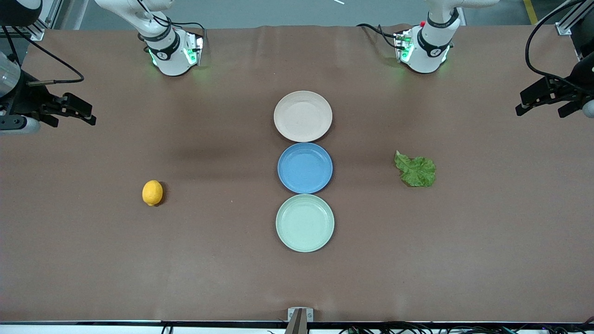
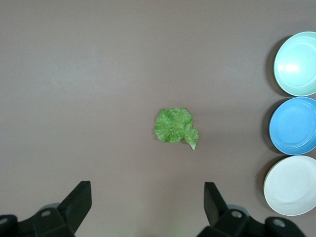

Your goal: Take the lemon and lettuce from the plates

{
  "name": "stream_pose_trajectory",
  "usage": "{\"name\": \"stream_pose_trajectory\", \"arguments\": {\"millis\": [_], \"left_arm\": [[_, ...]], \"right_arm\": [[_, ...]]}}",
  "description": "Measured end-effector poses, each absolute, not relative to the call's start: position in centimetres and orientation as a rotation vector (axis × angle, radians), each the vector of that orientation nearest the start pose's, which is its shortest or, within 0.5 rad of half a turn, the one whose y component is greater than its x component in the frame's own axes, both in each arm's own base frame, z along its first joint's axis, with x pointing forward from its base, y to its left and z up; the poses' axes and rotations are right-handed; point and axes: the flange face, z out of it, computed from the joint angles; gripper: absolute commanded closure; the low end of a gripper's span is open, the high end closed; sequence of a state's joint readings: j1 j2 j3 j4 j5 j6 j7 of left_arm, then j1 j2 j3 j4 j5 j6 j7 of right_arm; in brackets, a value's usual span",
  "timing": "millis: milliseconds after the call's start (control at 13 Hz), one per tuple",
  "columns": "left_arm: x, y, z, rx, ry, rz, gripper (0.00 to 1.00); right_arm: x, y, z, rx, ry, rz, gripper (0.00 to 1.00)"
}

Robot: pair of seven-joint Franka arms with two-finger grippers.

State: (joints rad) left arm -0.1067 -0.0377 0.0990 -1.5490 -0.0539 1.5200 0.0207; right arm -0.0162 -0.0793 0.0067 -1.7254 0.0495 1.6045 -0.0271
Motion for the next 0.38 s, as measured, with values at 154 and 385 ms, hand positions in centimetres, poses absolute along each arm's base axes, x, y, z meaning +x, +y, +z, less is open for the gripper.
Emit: {"name": "stream_pose_trajectory", "arguments": {"millis": [154, 385], "left_arm": [[53.85, -0.88, 64.93, -3.175, 0.055, -0.008, 0.00], [53.92, -0.90, 64.79, -3.171, 0.056, -0.004, 0.00]], "right_arm": [[52.99, -0.01, 59.75, -3.094, -0.024, 0.063, 0.00], [53.00, -0.22, 59.75, -3.125, -0.030, 0.062, 0.00]]}}
